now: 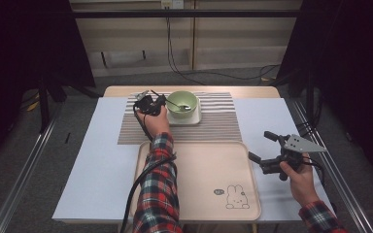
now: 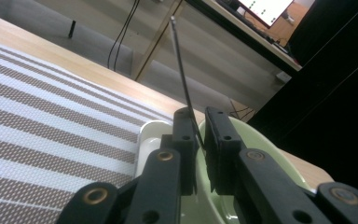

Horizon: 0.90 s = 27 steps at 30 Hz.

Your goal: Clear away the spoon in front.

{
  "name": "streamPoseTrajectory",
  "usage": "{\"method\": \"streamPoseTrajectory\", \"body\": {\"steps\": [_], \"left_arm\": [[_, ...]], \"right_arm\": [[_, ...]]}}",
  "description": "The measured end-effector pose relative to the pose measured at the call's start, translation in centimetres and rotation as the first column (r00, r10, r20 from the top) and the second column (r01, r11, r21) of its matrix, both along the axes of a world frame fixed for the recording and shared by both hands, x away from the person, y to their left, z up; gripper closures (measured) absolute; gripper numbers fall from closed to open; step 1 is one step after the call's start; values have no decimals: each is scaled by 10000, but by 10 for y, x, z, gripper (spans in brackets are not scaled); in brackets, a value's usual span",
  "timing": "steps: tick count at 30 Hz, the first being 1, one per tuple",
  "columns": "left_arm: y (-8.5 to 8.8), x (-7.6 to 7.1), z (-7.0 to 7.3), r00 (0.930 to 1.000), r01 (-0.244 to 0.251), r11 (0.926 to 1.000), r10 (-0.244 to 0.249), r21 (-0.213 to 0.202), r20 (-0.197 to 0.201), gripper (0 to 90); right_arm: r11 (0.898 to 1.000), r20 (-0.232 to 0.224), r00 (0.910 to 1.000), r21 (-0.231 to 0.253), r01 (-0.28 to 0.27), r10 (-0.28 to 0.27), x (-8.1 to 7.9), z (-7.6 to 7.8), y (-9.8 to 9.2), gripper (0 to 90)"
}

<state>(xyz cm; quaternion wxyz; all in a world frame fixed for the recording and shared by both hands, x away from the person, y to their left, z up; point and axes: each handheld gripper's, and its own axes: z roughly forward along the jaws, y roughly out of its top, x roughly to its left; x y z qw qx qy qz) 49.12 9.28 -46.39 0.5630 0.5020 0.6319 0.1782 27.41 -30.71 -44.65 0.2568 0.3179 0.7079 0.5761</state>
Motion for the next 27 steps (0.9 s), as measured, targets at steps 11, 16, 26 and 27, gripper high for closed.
{"method": "streamPoseTrajectory", "body": {"steps": [11,16,26,27], "left_arm": [[-3,-4,20,9981,334,9989,-317,-317,528,896],[0,-7,28,9970,428,9979,-395,-485,672,897],[15,-16,44,9949,642,9949,-576,-783,828,899],[18,-17,46,9943,672,9947,-603,-778,877,899]], "right_arm": [[9999,17,10000,83,-89,89,-1,1,-1,0],[9999,42,10000,113,-4,4,-1,1,-1,0],[9998,-41,9999,111,-167,168,-1,1,-1,0],[9998,5,9998,88,-181,181,0,1,-1,0]]}}
